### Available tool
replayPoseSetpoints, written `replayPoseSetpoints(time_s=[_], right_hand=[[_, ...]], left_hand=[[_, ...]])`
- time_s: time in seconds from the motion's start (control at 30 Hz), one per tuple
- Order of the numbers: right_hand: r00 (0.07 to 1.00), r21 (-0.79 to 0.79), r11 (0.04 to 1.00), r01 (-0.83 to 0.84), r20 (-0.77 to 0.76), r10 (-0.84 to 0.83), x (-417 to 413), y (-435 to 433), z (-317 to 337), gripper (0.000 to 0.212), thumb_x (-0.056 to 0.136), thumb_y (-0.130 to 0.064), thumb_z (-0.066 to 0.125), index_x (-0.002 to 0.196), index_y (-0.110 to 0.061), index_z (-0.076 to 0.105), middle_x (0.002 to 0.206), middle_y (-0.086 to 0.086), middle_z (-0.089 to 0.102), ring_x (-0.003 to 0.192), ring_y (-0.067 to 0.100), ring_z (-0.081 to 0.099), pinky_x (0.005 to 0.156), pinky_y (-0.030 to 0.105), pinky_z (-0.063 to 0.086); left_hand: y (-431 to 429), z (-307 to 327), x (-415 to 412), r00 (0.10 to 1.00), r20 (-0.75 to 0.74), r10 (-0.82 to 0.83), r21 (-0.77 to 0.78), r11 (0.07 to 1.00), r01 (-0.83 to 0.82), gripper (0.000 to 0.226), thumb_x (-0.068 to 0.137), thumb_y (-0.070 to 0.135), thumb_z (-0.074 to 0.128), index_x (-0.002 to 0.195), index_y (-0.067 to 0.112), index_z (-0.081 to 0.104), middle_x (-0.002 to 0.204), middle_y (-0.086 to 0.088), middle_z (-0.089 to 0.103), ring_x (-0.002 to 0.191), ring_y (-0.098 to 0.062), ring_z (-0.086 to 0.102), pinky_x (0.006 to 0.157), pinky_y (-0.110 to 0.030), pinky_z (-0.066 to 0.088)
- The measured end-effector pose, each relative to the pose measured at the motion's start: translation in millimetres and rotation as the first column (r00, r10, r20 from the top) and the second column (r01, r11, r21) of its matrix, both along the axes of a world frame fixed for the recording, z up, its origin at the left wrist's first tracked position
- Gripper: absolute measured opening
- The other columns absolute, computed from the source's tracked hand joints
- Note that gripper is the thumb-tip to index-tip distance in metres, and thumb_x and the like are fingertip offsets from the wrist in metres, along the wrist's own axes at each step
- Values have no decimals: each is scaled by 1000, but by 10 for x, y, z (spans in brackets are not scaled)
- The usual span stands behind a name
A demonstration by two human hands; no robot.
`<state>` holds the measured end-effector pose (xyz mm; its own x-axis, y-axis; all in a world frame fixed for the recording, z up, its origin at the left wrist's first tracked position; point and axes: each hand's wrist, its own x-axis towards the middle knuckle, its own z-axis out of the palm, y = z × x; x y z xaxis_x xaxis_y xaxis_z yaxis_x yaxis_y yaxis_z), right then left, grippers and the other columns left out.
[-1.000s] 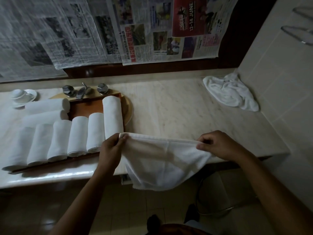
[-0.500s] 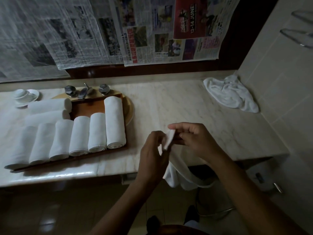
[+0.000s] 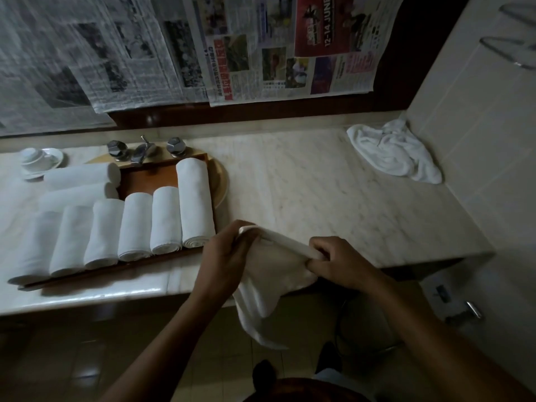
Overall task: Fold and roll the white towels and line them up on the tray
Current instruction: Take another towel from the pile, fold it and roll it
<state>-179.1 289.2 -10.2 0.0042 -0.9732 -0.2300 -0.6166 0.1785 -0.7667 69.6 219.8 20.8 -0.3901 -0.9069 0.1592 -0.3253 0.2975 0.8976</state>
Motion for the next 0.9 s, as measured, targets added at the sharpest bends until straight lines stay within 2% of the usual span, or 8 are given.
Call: replayPoseSetpoints(time_s=[0.13,0.3,0.37,0.53,0.63,0.7,0.8,0.9], right_hand=[[993,89,995,51,-107,-42,45,117,-278,31,90,-52,71,78,-34,50,71,-14,58,64,0,56,56,17,40],[935,326,945,-32,-324,144,-242,178,-527,29,89,-55,72,78,-31,59,77,-11,62,72,5,61,58,21,41],[909,401,916,-34,-368,195,-415,207,-611,27,85,-56,75,86,-30,67,79,-11,64,76,9,64,58,22,42],[799,531,847,32,-523,298,-831,250,-775,35,69,-57,81,73,-32,57,81,-7,58,82,16,63,59,27,40],[830,450,885,122,-535,158,-1039,119,-731,32,74,-52,85,89,-30,67,84,-3,58,79,17,60,54,24,35],[831,354,913,203,-556,31,-1163,-47,-662,27,79,-47,84,85,-31,63,90,2,64,81,21,60,58,26,40],[793,121,947,297,-585,-174,-1331,-330,-503,18,85,-43,81,89,-27,72,105,7,71,91,27,66,75,32,52],[751,-109,942,319,-577,-321,-1442,-645,-269,15,88,-37,79,87,-23,74,96,5,68,89,29,66,75,36,52]], left_hand=[[-61,-324,282,995,41,88,80,993,-91,19,104,23,59,94,22,75,83,7,72,78,-11,68,63,-27,52],[-33,-677,498,985,150,82,154,982,-105,18,103,25,63,92,24,76,81,8,75,74,-5,70,61,-24,54],[4,-834,546,977,202,68,212,971,-112,19,103,29,63,91,24,76,81,7,75,75,-7,71,64,-32,58],[14,-1192,564,918,397,2,233,967,-103,16,100,27,66,88,24,76,79,12,72,71,1,67,63,-29,57],[-147,-1191,452,898,440,-2,187,978,-89,14,97,21,71,86,27,75,74,16,70,67,2,66,58,-18,51],[-336,-1108,347,895,445,30,135,986,-100,20,96,20,72,78,29,71,69,12,69,64,-3,66,58,-29,54],[-671,-882,161,896,437,71,73,991,-114,26,98,23,70,74,31,62,69,9,65,65,-10,64,57,-29,50],[-1076,-634,-30,916,380,132,21,988,-151,11,98,28,69,88,25,69,76,8,66,70,-9,65,62,-20,50]])
